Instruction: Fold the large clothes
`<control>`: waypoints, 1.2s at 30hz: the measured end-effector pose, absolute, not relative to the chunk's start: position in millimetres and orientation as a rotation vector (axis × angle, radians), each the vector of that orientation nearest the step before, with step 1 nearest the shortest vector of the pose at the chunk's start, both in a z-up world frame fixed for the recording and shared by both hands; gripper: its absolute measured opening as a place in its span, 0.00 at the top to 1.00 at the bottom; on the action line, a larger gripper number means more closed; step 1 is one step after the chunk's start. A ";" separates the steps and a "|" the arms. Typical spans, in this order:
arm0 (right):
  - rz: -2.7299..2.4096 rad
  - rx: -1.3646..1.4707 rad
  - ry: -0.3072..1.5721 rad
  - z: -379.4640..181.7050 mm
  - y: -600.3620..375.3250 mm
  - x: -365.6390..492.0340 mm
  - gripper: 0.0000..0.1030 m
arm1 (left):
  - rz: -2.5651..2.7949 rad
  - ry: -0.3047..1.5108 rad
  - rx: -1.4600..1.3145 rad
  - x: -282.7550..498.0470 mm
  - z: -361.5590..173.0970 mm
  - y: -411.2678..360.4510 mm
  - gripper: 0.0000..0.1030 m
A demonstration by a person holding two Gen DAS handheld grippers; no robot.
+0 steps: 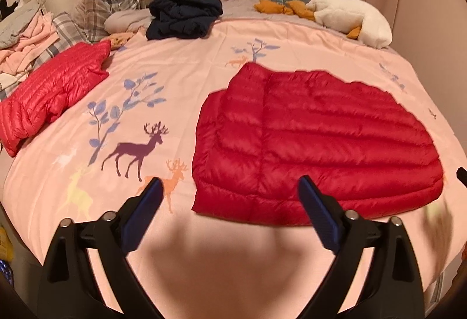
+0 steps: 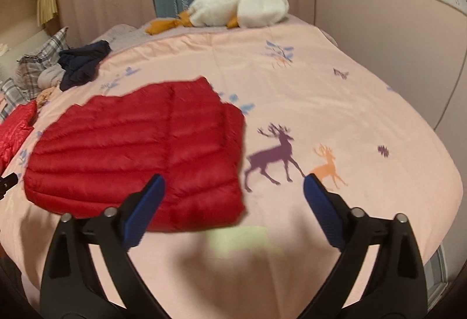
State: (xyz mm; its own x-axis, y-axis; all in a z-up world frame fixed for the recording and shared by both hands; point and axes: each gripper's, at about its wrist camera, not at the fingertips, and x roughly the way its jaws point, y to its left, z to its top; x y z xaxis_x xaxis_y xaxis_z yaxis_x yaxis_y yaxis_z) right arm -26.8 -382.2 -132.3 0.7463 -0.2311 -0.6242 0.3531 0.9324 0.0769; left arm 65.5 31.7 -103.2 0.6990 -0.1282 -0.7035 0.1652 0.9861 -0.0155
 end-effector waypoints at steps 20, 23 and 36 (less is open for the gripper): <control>-0.203 0.159 0.409 19.4 -323.8 -67.1 0.02 | -0.150 0.454 0.066 9.2 35.5 10.3 0.01; -0.193 0.117 0.344 41.9 -309.0 -80.5 0.02 | -0.166 0.413 0.076 -4.1 53.3 2.4 0.01; -0.138 0.140 0.569 -32.8 -267.6 -76.4 0.02 | -0.193 0.607 0.104 -26.2 10.5 -18.2 0.01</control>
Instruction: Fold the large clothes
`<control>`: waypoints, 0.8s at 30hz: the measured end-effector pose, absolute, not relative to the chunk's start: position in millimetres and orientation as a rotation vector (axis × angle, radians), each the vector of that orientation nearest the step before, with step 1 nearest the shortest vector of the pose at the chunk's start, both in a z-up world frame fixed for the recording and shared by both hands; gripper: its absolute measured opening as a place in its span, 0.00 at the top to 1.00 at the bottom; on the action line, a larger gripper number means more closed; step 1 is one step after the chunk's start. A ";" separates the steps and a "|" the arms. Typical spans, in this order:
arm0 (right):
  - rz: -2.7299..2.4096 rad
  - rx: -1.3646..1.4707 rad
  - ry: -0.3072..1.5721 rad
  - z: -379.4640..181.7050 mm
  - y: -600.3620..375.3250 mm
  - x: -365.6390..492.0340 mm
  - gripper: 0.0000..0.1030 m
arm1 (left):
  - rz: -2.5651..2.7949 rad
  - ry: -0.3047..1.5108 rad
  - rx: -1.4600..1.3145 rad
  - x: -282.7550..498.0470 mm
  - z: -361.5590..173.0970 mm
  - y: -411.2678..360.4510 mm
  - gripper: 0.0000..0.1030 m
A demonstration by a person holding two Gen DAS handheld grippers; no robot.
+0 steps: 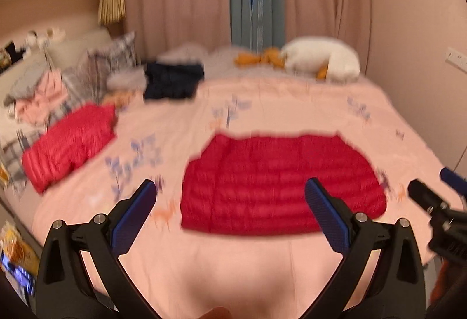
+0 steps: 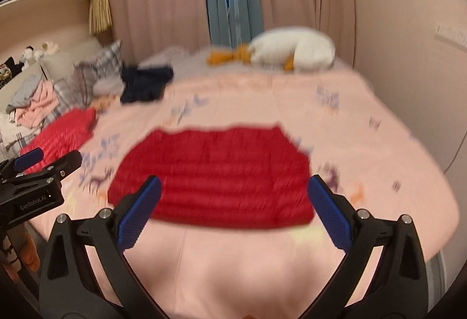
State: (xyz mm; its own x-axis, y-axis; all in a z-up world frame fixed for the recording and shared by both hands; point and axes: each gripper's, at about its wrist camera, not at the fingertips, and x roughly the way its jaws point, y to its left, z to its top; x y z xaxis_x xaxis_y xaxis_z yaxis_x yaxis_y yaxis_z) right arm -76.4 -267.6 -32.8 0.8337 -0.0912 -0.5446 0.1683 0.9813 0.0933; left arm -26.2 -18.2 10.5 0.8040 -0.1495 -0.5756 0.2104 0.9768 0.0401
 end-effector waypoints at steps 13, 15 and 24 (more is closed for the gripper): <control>-0.152 0.101 0.675 -61.6 -250.1 -63.5 0.02 | -0.145 0.696 0.145 -19.8 -16.0 -13.5 0.01; -0.154 0.104 0.676 -61.5 -251.3 -62.6 0.02 | -0.143 0.700 0.147 -19.0 -17.7 -13.5 0.01; -0.149 0.099 0.677 -61.7 -252.9 -59.9 0.02 | -0.154 0.711 0.170 -18.2 -23.9 -18.7 0.01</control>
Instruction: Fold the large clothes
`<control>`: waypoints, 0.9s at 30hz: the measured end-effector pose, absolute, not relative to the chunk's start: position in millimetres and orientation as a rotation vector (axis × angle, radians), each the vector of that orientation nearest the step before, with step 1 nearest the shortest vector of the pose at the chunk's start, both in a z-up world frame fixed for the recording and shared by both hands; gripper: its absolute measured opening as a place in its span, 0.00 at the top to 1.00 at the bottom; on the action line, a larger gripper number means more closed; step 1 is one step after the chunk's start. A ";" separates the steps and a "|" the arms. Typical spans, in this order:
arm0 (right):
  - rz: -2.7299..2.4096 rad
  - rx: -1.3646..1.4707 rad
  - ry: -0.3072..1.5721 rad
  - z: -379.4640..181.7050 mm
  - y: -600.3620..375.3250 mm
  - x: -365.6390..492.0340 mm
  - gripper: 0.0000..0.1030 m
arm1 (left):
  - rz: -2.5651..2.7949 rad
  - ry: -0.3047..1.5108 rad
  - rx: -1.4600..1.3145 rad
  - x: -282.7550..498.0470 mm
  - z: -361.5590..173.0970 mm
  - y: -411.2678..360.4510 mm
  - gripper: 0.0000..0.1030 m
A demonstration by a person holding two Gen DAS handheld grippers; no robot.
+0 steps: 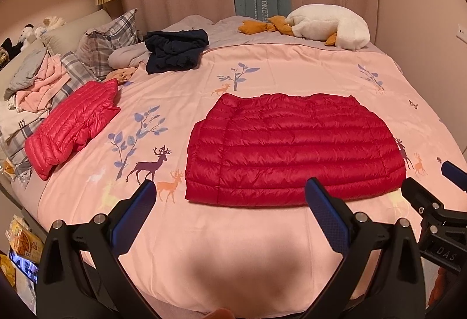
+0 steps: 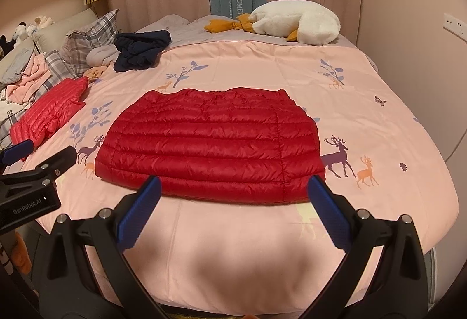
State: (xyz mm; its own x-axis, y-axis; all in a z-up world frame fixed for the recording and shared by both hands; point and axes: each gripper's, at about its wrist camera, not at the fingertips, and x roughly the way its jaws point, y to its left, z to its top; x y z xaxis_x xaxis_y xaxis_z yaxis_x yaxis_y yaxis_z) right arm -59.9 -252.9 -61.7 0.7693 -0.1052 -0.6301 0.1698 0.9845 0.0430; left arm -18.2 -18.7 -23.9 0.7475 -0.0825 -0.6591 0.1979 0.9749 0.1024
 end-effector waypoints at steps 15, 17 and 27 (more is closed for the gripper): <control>-0.138 0.115 0.669 -61.2 -252.4 -60.3 0.02 | -0.167 0.722 0.186 -18.5 -29.3 -23.0 0.01; -0.138 0.117 0.669 -61.3 -252.5 -60.4 0.02 | -0.166 0.721 0.188 -18.6 -29.0 -23.7 0.01; -0.133 0.115 0.670 -62.0 -251.0 -60.4 0.02 | -0.167 0.723 0.187 -18.1 -29.1 -23.4 0.01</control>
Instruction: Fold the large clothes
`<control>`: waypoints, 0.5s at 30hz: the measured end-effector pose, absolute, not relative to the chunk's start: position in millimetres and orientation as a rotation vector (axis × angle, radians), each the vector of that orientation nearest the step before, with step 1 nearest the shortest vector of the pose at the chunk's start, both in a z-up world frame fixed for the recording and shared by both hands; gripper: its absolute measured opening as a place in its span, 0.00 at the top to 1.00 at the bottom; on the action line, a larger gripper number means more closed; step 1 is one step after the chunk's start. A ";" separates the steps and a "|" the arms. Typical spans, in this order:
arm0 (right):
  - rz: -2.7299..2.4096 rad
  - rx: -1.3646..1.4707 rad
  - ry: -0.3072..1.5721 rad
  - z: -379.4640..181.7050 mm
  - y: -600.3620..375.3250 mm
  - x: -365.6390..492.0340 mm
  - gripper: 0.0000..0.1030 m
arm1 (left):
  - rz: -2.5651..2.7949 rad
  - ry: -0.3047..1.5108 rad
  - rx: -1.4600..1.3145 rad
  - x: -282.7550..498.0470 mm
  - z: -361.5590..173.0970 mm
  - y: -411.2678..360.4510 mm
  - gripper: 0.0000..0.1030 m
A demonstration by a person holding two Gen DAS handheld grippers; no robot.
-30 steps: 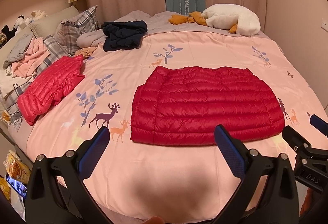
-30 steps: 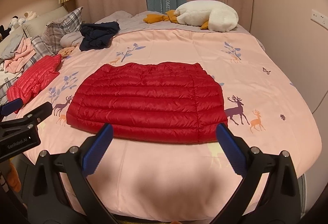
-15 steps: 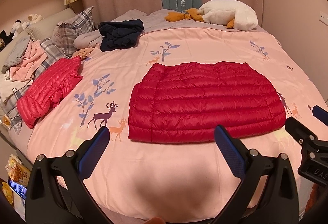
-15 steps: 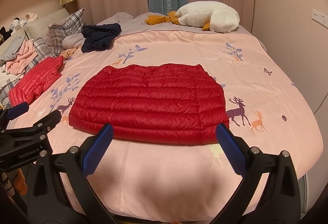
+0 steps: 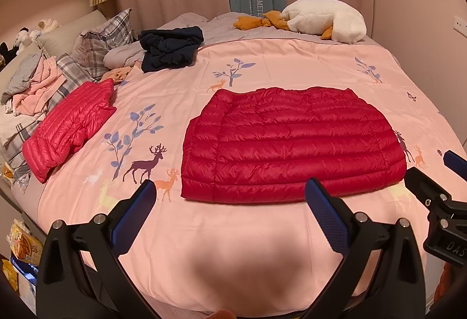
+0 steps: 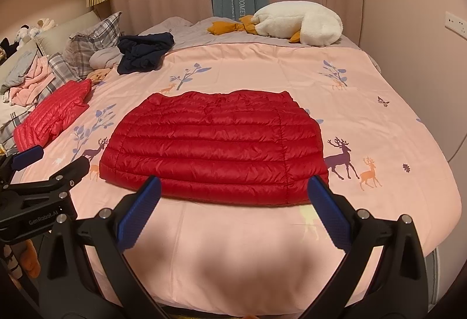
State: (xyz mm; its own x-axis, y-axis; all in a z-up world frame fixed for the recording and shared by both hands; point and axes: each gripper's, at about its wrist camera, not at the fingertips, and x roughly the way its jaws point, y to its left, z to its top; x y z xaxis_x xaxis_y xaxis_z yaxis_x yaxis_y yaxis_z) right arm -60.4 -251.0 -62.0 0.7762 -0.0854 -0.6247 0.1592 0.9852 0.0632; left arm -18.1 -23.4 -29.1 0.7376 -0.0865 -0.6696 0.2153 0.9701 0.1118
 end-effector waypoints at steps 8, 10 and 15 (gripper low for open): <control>-0.133 0.116 0.665 -59.5 -250.8 -58.6 0.02 | -0.166 0.729 0.190 -17.1 -30.5 -23.6 0.01; -0.132 0.118 0.665 -59.5 -250.7 -58.5 0.02 | -0.166 0.729 0.189 -16.9 -30.3 -23.8 0.01; -0.132 0.119 0.665 -57.9 -251.9 -58.1 0.02 | -0.165 0.732 0.190 -16.6 -31.2 -24.2 0.01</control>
